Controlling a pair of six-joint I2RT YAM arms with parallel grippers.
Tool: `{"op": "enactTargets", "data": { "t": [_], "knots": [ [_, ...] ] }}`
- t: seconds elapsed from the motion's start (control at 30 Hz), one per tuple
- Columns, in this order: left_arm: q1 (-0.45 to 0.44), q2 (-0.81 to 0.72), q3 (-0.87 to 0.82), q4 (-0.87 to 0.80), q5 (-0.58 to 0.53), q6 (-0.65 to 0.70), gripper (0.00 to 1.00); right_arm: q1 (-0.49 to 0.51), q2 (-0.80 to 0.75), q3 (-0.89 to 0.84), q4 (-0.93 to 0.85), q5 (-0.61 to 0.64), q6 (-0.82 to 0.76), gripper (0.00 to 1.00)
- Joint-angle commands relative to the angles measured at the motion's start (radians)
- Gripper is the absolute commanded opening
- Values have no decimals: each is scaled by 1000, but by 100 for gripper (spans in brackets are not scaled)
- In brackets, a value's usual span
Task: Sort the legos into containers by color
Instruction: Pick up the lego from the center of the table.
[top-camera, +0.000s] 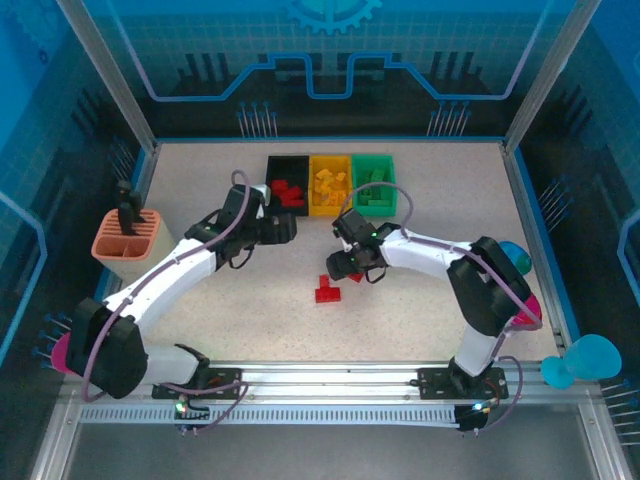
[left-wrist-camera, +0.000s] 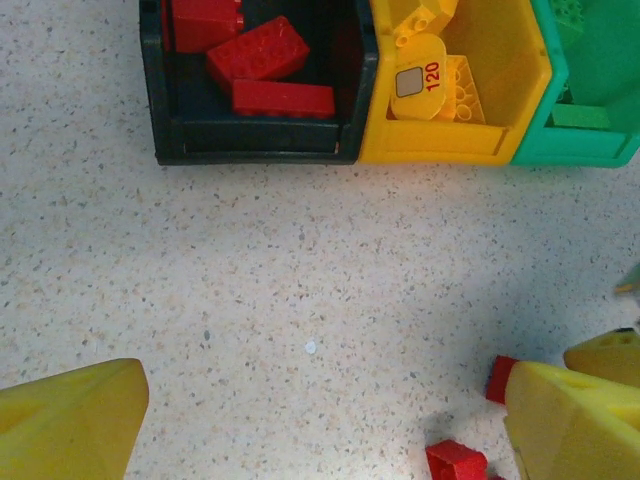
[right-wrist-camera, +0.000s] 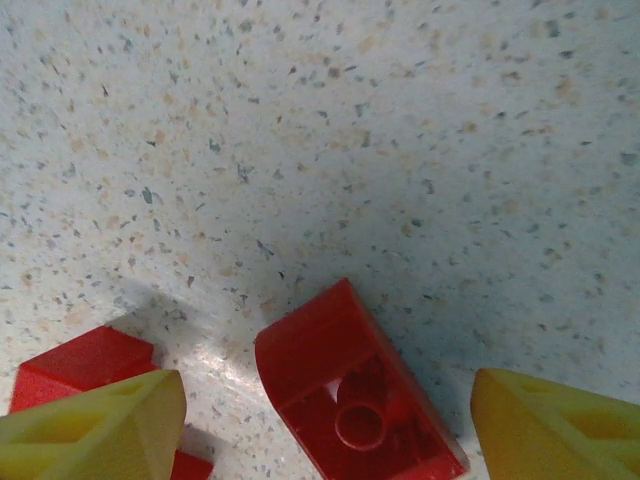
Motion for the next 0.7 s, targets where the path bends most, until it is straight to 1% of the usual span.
{"op": "enactTargets", "data": {
  "t": [0.0, 0.2, 0.37, 0.43, 0.53, 0.67],
  "knots": [
    [-5, -25, -42, 10, 20, -30, 93, 20, 41, 43, -83, 42, -23, 75],
    [-7, -35, -76, 24, 21, -39, 93, 28, 70, 48, -108, 85, -13, 70],
    [-7, -41, -80, 26, 20, -41, 92, 34, 78, 53, -113, 91, -10, 56],
    [-7, -48, -86, 27, 16, -42, 92, 42, 76, 60, -117, 98, -4, 46],
    [-7, -60, -94, 22, 10, -41, 92, 52, 67, 80, -122, 104, -2, 37],
    [-7, -87, -117, 27, 20, -51, 92, 59, 49, 118, -127, 102, -4, 32]
  ]
}}
